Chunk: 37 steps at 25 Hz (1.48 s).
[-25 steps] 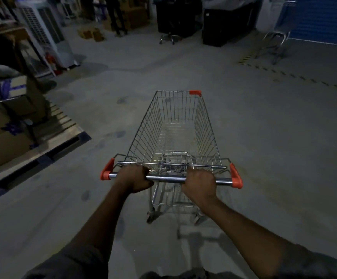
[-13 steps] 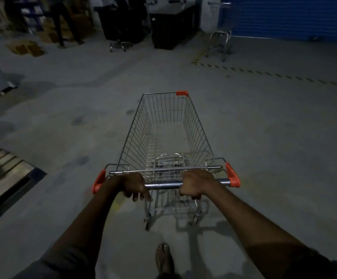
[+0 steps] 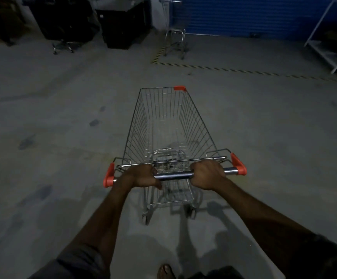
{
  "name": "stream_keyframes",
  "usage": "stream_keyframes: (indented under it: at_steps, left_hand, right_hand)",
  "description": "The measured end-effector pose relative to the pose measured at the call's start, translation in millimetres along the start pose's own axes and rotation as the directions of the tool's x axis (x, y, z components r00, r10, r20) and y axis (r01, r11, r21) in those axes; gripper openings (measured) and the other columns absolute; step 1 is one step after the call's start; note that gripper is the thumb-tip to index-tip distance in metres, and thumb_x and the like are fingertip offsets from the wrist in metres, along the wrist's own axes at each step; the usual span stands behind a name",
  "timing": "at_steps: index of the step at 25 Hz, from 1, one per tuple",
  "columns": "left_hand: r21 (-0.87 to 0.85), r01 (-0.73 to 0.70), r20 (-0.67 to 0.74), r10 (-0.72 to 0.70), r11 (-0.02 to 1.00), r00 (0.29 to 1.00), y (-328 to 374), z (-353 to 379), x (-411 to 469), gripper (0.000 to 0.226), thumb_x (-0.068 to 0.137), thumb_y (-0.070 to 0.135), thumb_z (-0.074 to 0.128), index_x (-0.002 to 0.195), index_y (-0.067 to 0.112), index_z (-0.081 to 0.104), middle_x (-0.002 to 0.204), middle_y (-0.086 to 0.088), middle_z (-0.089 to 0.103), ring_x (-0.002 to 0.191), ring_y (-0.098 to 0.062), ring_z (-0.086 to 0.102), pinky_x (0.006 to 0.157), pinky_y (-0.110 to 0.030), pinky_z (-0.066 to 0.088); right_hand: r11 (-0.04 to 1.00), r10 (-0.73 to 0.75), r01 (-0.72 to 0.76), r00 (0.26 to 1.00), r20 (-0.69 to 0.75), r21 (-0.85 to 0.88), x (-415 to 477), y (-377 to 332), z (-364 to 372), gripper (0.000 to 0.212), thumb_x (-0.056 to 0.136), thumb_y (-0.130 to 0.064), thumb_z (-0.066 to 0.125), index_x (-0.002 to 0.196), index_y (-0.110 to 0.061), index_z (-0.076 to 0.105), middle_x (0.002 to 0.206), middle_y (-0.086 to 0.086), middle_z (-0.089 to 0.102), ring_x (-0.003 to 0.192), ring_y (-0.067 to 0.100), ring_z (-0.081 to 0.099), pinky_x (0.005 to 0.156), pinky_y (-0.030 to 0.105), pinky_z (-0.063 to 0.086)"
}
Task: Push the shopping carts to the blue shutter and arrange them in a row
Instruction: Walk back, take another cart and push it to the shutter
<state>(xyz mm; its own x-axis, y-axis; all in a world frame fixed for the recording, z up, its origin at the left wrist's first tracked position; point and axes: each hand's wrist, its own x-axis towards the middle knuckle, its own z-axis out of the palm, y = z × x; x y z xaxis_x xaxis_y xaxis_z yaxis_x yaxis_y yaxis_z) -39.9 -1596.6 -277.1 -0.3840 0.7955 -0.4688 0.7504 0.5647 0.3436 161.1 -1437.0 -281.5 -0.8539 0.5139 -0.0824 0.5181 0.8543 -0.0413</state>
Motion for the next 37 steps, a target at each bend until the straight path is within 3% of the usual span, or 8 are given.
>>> stream_keyframes:
  at_steps: [4, 7, 12, 18, 24, 28, 34, 37]
  left_hand:
    - [0.093, -0.132, -0.202, 0.148, 0.987, 0.968, -10, -11, 32, 0.043, 0.058, 0.063, 0.078, 0.075, 0.028, 0.059, 0.096, 0.008, 0.060, 0.092, -0.016, 0.057, 0.073, -0.030, 0.045]
    - [0.162, -0.224, -0.250, 0.259, 0.961, 0.933, -15, -22, 55, 0.040, 0.053, 0.068, 0.066, 0.068, 0.035, 0.048, 0.106, 0.010, 0.055, 0.098, -0.014, 0.049, 0.085, -0.034, 0.046]
    - [0.215, -0.233, -0.232, 0.281, 0.949, 0.931, -15, -45, 100, 0.045, 0.058, 0.065, 0.064, 0.078, 0.025, 0.064, 0.093, 0.006, 0.062, 0.088, -0.017, 0.061, 0.073, -0.030, 0.049]
    - [0.279, -0.219, -0.230, 0.286, 0.935, 0.930, -3, -81, 163, 0.038, 0.065, 0.063, 0.063, 0.073, 0.026, 0.059, 0.082, 0.004, 0.067, 0.078, -0.019, 0.064, 0.065, -0.029, 0.047]
    - [0.256, -0.203, -0.159, 0.248, 0.945, 0.955, 19, -131, 256, 0.040, 0.063, 0.066, 0.068, 0.071, 0.027, 0.062, 0.070, 0.010, 0.062, 0.068, -0.011, 0.060, 0.060, -0.028, 0.045]
    - [0.289, -0.201, -0.177, 0.258, 0.936, 0.950, 34, -160, 322, 0.040, 0.065, 0.063, 0.064, 0.074, 0.024, 0.061, 0.071, 0.007, 0.063, 0.071, -0.015, 0.062, 0.062, -0.028, 0.047]
    - [0.405, -0.229, -0.283, 0.359, 0.885, 0.889, 60, -197, 418, 0.028, 0.069, 0.061, 0.052, 0.074, 0.034, 0.052, 0.084, 0.004, 0.071, 0.081, -0.020, 0.068, 0.064, -0.029, 0.042]
    - [0.443, -0.244, -0.280, 0.392, 0.863, 0.876, 72, -223, 471, 0.031, 0.073, 0.059, 0.055, 0.082, 0.032, 0.066, 0.086, 0.003, 0.073, 0.084, -0.020, 0.069, 0.065, -0.028, 0.042]
  right_hand:
    - [1.000, -0.014, 0.014, 0.998, -0.055, -0.007, 30, 10, 8, 0.025, 0.068, -0.038, 0.061, 0.085, -0.021, 0.070, 0.088, 0.001, 0.062, 0.086, 0.022, 0.059, 0.063, 0.028, 0.036]
    - [0.999, -0.007, 0.005, 0.998, -0.064, -0.040, 50, 18, 12, 0.030, 0.066, -0.039, 0.061, 0.085, -0.020, 0.072, 0.092, 0.001, 0.061, 0.087, 0.022, 0.058, 0.064, 0.029, 0.036]
    - [0.997, 0.079, -0.080, 0.996, -0.043, -0.014, 83, 31, 1, 0.027, 0.074, -0.043, 0.055, 0.080, -0.021, 0.069, 0.082, -0.003, 0.064, 0.072, 0.017, 0.059, 0.061, 0.026, 0.036]
    - [0.973, 0.196, -0.204, 0.978, -0.074, -0.106, 134, 56, -6, 0.028, 0.075, -0.044, 0.056, 0.085, -0.020, 0.069, 0.080, 0.002, 0.070, 0.074, 0.025, 0.067, 0.070, 0.031, 0.050]
    - [0.974, 0.182, -0.198, 0.973, -0.142, -0.111, 215, 111, -8, 0.027, 0.076, -0.040, 0.056, 0.085, -0.018, 0.069, 0.079, 0.003, 0.072, 0.072, 0.028, 0.070, 0.064, 0.031, 0.045]
    - [0.978, 0.185, -0.197, 0.970, -0.155, -0.069, 270, 150, -16, 0.023, 0.079, -0.037, 0.059, 0.085, -0.017, 0.069, 0.077, 0.003, 0.071, 0.072, 0.027, 0.069, 0.064, 0.031, 0.041]
    - [0.969, 0.242, -0.247, 0.956, -0.168, -0.011, 357, 214, -19, 0.024, 0.062, -0.038, 0.058, 0.061, -0.016, 0.065, 0.054, 0.002, 0.063, 0.048, 0.026, 0.063, 0.053, 0.028, 0.045]
    - [0.968, 0.238, -0.246, 0.960, -0.150, -0.042, 406, 247, -27, 0.023, 0.070, -0.039, 0.059, 0.073, -0.017, 0.068, 0.066, 0.003, 0.068, 0.060, 0.026, 0.067, 0.059, 0.030, 0.042]
